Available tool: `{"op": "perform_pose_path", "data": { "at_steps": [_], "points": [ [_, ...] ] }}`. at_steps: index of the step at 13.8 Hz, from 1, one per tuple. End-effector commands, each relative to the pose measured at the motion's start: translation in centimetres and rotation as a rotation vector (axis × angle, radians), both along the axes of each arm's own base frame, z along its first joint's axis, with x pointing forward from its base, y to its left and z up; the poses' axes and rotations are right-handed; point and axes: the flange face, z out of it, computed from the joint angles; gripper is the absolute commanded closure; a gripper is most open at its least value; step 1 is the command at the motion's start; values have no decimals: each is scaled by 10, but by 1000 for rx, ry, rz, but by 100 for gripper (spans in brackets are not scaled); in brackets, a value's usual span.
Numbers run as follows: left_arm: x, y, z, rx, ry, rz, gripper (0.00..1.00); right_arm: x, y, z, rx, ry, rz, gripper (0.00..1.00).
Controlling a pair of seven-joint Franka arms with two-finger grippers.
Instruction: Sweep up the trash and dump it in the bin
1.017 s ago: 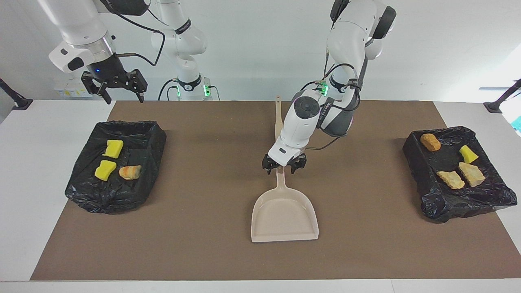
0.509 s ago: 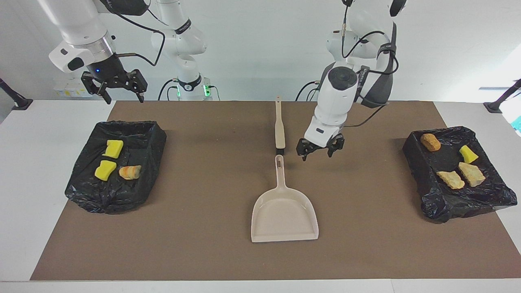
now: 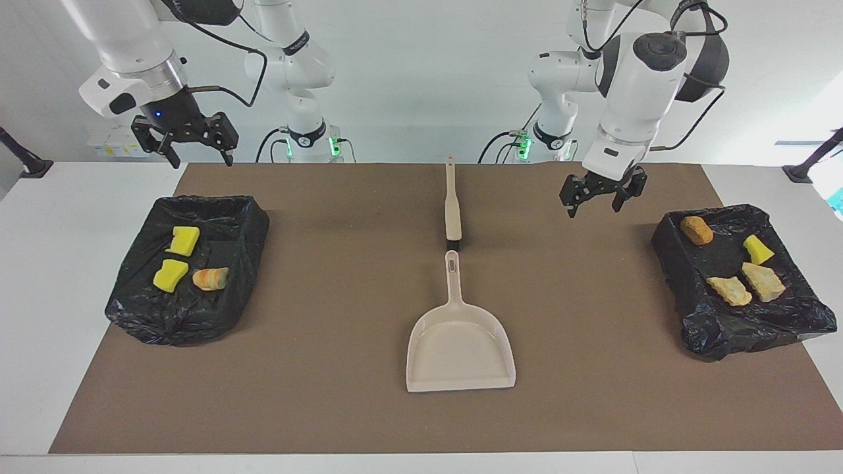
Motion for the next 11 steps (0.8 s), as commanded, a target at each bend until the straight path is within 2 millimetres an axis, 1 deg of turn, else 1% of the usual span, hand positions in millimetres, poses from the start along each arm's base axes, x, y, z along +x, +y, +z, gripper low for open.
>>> {"op": "perform_pose_path", "data": {
  "at_steps": [1,2,4,5,6,8,11],
  "points": [
    [-35,16,28,25,20,-41,0,-4,2,1,14,-13,-15,0],
    [-46,20,38,29,35,-73,0,-4,2,1,14,-13,-15,0],
    [-62,37,54,29,61,-99,0,-4,1,1,14,-13,-16,0],
    [-66,46,62,13,62,-113,0,-4,1,1,14,-13,-16,0],
    [-67,58,69,-4,63,-128,0,-4,0,1,14,-13,-18,0],
    [-63,67,81,-13,65,-194,0,-4,1,1,14,-13,-16,0],
    [-37,76,96,-26,60,-200,0,-4,2,1,14,-13,-15,0]
  ]
}}
